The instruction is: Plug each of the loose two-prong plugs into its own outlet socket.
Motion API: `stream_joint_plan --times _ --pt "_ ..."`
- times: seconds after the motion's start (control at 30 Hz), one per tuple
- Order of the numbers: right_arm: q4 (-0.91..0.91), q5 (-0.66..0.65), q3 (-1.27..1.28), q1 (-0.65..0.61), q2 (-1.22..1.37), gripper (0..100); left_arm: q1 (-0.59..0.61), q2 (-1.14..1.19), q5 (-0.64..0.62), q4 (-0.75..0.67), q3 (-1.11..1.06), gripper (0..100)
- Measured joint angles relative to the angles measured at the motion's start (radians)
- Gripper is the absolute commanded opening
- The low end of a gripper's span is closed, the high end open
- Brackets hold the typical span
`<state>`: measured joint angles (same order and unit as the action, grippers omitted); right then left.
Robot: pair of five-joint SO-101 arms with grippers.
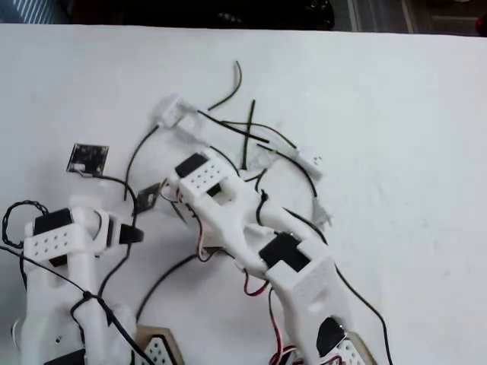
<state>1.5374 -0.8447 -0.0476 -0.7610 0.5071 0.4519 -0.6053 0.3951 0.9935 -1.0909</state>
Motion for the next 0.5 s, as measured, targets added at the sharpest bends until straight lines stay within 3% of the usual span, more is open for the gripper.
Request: stream_joint_plan --times 0.23,0.5 --pt "0.104 0.008 0.002 -0.003 -0.12 1.8 0.0 0.0 -0.002 0.0 0.0 35" --pt "0.133 0.195 0.018 0.071 -0.319 1.8 0.002 0.0 -0.002 0.0 0.0 35"
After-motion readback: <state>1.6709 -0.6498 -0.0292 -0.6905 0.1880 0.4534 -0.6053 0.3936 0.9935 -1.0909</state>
